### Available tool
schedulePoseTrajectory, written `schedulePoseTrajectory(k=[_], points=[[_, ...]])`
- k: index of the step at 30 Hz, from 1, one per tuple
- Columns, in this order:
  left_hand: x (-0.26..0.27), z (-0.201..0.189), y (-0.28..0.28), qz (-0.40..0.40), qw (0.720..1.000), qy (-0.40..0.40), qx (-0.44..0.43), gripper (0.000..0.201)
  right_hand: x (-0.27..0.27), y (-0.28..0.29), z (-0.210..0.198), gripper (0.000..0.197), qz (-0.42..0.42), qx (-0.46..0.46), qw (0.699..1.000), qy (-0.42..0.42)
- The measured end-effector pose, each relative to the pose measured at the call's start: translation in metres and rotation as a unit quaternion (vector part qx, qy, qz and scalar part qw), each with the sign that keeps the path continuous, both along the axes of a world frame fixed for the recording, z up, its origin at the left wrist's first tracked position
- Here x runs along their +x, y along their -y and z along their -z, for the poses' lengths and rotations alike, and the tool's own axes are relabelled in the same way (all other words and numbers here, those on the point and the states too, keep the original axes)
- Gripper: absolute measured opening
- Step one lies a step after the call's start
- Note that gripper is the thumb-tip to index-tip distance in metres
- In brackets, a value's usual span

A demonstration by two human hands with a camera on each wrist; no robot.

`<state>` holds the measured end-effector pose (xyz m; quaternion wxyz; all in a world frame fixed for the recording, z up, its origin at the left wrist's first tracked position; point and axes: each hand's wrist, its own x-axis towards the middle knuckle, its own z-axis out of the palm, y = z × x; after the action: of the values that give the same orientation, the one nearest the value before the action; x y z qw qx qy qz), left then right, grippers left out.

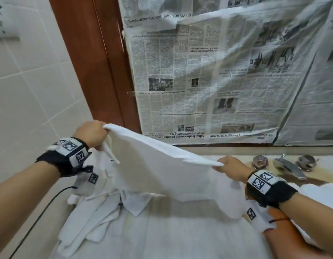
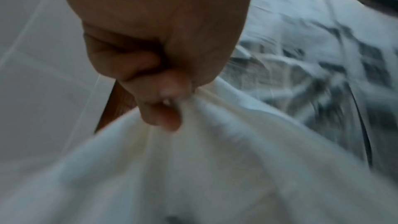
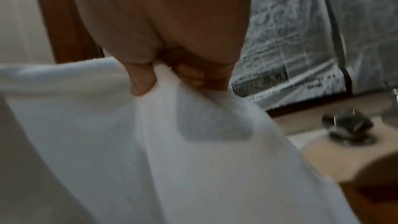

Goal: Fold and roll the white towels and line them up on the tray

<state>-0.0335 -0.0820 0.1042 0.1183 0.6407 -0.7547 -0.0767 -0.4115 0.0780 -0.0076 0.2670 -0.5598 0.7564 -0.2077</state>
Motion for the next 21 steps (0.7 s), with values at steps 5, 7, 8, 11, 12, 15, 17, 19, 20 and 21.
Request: schedulePoseTrajectory(k=[5,7,8,11,12,15,17,19,20,21], points=[[-0.041,-0.023,0.033,-0.037,0.87,-0.491,-0.003,0.032,0.032,-0.015,-0.019,0.019,-0.012,-0.017,0.952,0.306],[-0.075,-0.043,0.039,0.013,0.826,-0.56,-0.059,0.043,0.037,-0.018,-0.025,0.028,0.021,-0.034,0.879,0.476],[-0.095,-0.05,0.037,0.055,0.795,-0.601,-0.058,0.045,0.036,-0.017,-0.024,0.033,0.048,-0.052,0.848,0.526],[-0.167,-0.042,0.018,0.196,0.746,-0.636,-0.012,0.057,0.027,-0.017,-0.004,0.037,0.158,-0.114,0.78,0.595],[-0.187,-0.031,0.006,0.235,0.748,-0.621,0.02,0.066,0.023,-0.02,0.009,0.035,0.208,-0.124,0.774,0.585],[-0.212,0.046,-0.021,0.295,0.793,-0.512,0.149,0.081,0.011,-0.041,0.074,0.026,0.365,-0.075,0.768,0.521],[-0.202,0.106,-0.042,0.292,0.855,-0.379,0.198,0.071,0.0,-0.058,0.126,0.027,0.422,-0.011,0.791,0.442],[-0.177,0.167,-0.061,0.25,0.908,-0.257,0.217,0.05,-0.004,-0.073,0.16,0.027,0.431,0.049,0.818,0.377],[-0.161,0.195,-0.069,0.212,0.929,-0.212,0.218,0.043,-0.004,-0.08,0.169,0.025,0.431,0.074,0.827,0.353],[-0.145,0.222,-0.075,0.171,0.943,-0.179,0.224,0.041,-0.003,-0.086,0.175,0.023,0.431,0.091,0.83,0.342]])
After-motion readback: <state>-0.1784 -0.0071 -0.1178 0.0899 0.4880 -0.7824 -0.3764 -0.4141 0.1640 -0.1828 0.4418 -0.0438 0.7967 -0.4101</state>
